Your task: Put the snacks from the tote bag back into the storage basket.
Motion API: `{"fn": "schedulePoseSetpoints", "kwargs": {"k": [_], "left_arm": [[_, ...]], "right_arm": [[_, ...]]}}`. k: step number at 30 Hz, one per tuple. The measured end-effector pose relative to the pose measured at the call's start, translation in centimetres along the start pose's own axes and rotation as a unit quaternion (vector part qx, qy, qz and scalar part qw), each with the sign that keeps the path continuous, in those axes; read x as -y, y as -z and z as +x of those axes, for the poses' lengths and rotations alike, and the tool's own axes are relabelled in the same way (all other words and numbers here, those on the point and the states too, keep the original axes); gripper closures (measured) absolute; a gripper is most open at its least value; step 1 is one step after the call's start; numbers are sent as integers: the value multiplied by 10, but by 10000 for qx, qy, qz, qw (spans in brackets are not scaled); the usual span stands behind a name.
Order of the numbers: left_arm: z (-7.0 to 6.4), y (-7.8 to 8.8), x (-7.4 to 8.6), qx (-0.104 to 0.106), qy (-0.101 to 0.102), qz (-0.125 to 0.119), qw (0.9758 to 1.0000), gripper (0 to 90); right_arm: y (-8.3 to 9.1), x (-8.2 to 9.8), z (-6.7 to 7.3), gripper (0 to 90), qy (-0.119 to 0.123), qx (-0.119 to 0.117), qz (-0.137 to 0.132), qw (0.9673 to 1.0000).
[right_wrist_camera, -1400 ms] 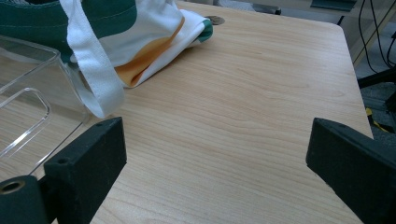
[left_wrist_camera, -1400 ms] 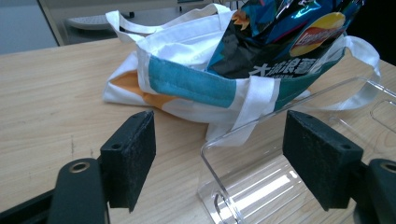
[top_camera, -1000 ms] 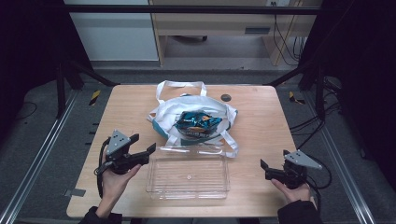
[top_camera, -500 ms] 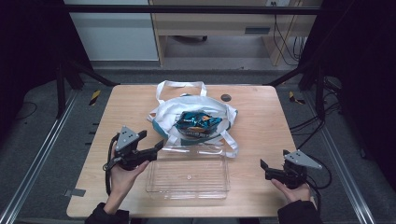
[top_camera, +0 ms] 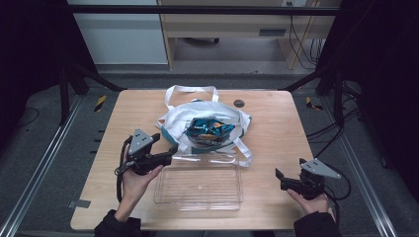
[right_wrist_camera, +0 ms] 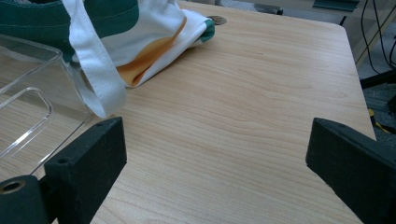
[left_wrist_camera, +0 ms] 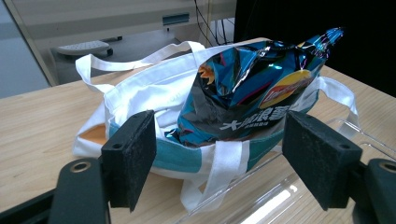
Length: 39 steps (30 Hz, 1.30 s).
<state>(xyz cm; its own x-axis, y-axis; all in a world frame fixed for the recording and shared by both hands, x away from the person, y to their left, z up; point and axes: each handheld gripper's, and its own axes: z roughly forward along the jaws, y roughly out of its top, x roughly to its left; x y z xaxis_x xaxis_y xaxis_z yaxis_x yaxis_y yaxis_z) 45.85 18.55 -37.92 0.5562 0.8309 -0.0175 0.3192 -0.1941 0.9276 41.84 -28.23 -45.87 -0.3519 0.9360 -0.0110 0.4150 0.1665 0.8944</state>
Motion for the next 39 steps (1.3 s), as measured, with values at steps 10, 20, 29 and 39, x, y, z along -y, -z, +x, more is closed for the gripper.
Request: {"fn": "schedulePoseSetpoints", "kwargs": {"k": [10, 20, 29, 39], "left_arm": [[-5, -9, -6, 12, -61, -6, 10000, 257], [-7, -20, -10, 9, -85, -8, 10000, 263], [-10, -30, -12, -12, -116, -13, 9999, 265], [-12, -41, -13, -41, -158, 28, 9999, 277]], "right_arm": [[0, 0, 0, 54, 2, -2, -6, 10000], [0, 0, 0, 54, -4, -4, -7, 10000], [0, 0, 0, 54, -13, -2, 3, 10000], [-1, 0, -1, 55, -10, -3, 5, 10000]]}}
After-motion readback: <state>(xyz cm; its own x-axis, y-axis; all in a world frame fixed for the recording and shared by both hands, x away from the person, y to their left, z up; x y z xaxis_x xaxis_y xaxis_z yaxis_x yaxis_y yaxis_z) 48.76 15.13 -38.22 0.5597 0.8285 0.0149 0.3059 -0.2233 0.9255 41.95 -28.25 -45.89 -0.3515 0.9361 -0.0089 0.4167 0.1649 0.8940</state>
